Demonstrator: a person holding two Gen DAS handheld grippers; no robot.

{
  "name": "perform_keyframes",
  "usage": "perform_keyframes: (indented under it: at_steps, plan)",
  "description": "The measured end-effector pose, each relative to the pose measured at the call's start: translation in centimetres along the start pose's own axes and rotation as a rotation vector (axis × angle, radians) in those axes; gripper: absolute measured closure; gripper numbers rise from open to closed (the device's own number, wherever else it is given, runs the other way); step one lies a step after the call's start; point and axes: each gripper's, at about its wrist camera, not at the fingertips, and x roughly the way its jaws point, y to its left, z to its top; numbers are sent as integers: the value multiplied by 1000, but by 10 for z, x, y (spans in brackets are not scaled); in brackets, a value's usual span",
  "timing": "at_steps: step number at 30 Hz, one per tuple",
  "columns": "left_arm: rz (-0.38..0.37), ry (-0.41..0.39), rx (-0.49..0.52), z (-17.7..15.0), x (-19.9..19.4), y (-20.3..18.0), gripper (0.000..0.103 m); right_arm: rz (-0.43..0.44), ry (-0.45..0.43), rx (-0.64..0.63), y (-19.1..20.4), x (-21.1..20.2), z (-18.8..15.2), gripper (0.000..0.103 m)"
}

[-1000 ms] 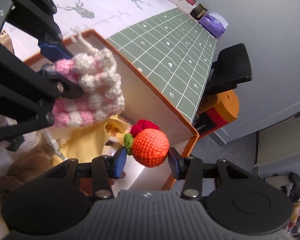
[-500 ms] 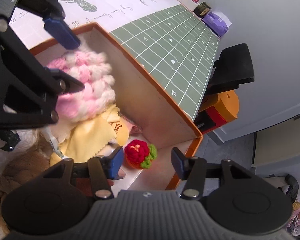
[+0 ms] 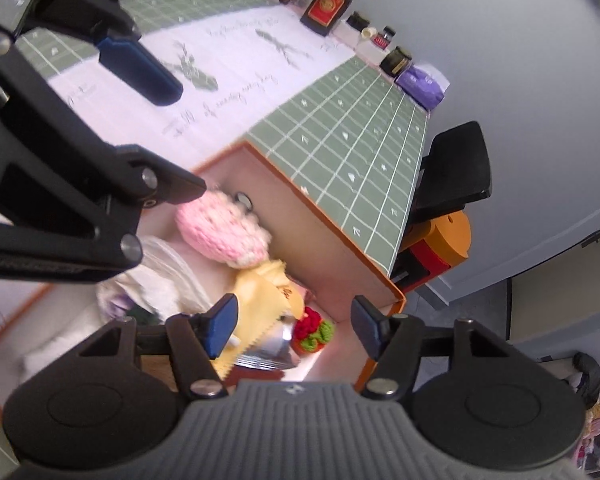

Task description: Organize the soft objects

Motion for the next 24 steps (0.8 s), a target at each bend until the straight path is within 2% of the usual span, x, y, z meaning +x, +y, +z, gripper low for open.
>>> perform_keyframes:
  at_steps: [10, 12, 13, 15, 20, 24]
  plan:
    - [79, -220, -64, -59, -103, 19, 41, 9, -184, 142, 59, -78, -9, 39]
    - [93, -245, -82, -72, -118, 22, 41, 30, -225, 193, 71, -93, -15, 28]
    - [99, -258, -92, -79, -124, 23, 41, 41, -248, 213, 77, -99, -18, 27]
    - [110, -289, -122, -95, -137, 24, 41, 57, -293, 246, 90, -111, -24, 26]
    - [183, -371, -191, -136, -156, 24, 41, 22, -391, 348, 127, -133, -46, 23]
    - [220, -413, -233, -168, -156, 20, 40, 27, -457, 448, 157, -142, -70, 22]
